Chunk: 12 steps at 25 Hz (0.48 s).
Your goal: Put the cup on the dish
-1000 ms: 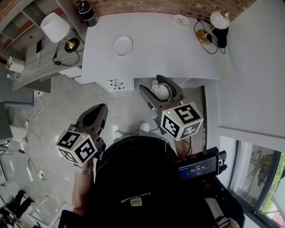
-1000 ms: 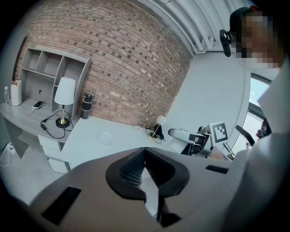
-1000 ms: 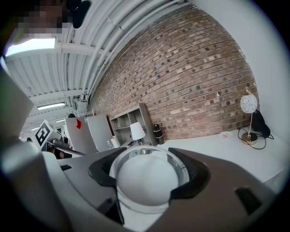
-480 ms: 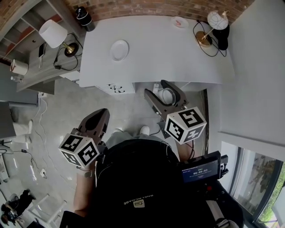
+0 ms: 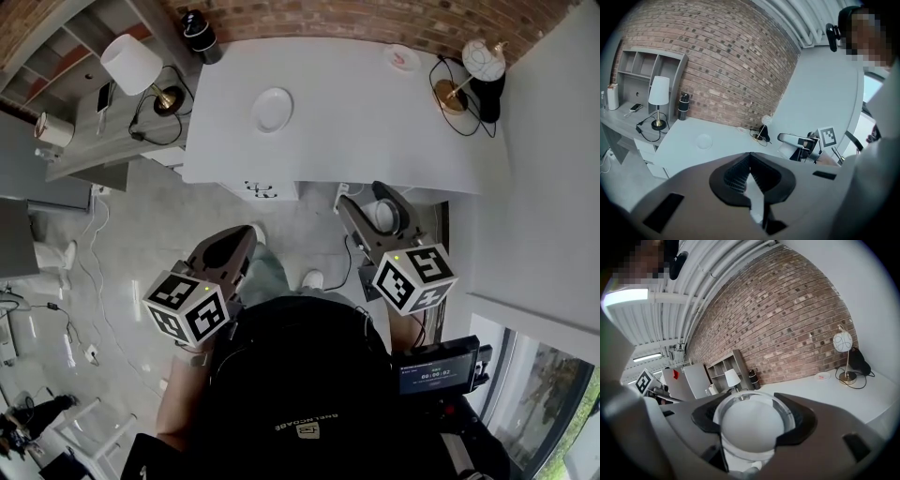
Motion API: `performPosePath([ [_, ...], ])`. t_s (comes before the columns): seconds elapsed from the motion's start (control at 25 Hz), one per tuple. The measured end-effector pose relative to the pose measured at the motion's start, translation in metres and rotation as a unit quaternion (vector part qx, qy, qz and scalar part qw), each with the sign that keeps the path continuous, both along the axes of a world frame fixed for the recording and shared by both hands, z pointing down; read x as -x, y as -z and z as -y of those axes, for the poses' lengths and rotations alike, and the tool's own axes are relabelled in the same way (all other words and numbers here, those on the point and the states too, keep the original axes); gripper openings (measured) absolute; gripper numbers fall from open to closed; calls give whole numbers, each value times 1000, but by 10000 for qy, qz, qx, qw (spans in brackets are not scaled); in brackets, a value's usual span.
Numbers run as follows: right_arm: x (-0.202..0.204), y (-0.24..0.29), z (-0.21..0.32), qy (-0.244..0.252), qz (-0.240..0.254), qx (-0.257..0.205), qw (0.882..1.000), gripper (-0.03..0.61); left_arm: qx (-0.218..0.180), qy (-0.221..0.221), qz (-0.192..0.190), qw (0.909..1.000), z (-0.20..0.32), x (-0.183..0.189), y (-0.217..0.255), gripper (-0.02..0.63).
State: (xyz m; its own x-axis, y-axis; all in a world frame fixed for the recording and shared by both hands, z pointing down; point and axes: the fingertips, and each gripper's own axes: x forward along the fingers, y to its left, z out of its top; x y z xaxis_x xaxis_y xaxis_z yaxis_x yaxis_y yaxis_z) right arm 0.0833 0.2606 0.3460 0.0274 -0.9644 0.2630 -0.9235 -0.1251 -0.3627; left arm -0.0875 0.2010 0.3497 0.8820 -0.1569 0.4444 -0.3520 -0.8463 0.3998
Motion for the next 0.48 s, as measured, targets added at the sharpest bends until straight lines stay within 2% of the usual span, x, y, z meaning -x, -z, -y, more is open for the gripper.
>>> performPosePath([
  [0.48, -1, 7, 83, -211, -122, 81, 9997, 282, 151, -91, -132, 9998, 96, 1, -3, 6],
])
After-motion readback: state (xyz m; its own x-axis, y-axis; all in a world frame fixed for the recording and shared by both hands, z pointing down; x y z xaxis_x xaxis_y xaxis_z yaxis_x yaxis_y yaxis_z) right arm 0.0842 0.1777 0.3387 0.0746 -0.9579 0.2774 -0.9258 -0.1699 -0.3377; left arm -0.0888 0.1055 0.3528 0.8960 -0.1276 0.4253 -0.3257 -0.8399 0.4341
